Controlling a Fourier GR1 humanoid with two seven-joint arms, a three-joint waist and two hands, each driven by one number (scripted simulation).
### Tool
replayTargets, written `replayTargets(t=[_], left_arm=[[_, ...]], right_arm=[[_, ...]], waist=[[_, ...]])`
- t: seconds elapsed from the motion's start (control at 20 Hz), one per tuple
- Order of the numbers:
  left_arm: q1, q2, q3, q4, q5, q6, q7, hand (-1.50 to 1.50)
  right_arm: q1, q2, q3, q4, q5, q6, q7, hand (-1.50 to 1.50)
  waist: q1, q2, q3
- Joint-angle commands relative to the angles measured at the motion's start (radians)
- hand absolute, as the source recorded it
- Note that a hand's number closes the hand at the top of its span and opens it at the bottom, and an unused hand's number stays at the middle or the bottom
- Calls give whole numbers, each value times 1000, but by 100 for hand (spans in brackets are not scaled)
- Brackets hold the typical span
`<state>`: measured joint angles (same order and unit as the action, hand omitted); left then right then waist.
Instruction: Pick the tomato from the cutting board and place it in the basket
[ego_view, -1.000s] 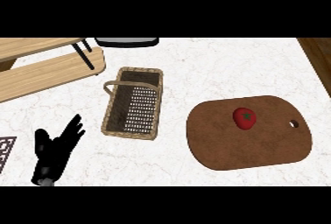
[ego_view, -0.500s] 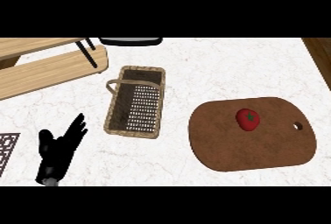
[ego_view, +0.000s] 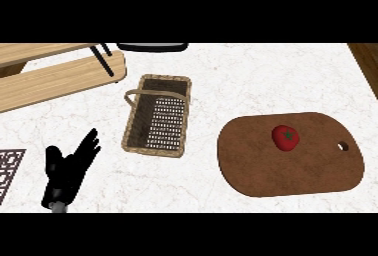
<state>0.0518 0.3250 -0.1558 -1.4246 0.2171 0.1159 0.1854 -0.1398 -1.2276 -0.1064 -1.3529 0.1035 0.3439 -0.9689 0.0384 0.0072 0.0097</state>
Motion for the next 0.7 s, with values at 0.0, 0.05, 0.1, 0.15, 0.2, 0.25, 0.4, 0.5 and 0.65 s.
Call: replayTargets(t=[0.0, 0.05, 0.1, 0.15, 0.2, 0.25, 0.4, 0.5, 0.65], left_arm=[[38, -1, -25, 31, -12, -6, 45, 0], [26, 18, 10, 30, 16, -12, 73, 0], [28, -6, -2, 82, 7, -22, 21, 0], [7, 2, -8, 78, -10, -7, 59, 0], [10, -6, -9, 68, -13, -6, 37, 0], [71, 8, -15, 12, -19, 0, 42, 0], [21, 20, 6, 68, -7, -25, 58, 0], [37, -13, -3, 59, -8, -6, 50, 0], [27, -6, 3, 40, -22, 1, 67, 0]], right_arm=[[-31, 27, 79, 65, 23, 85, -204, -150], [0, 44, 91, 50, 25, 65, -232, -150], [-51, 29, 94, 73, 9, 85, -213, -150], [-41, 46, 119, 82, 29, 59, -234, -150], [-48, 90, 153, 76, 42, 26, -223, -150], [-54, 95, 162, 19, 18, 40, -170, -150], [-121, 119, 201, 64, 31, 32, -170, -150], [-113, 162, 246, 63, 60, -8, -170, -150], [-184, 206, 286, 113, 113, -30, -124, -150]], waist=[[15, 7, -7], [-3, 3, -6], [7, 8, -8], [5, 9, -7], [8, 7, -7], [4, -2, -8], [7, 4, -8], [0, 2, -8], [-4, 0, -9]])
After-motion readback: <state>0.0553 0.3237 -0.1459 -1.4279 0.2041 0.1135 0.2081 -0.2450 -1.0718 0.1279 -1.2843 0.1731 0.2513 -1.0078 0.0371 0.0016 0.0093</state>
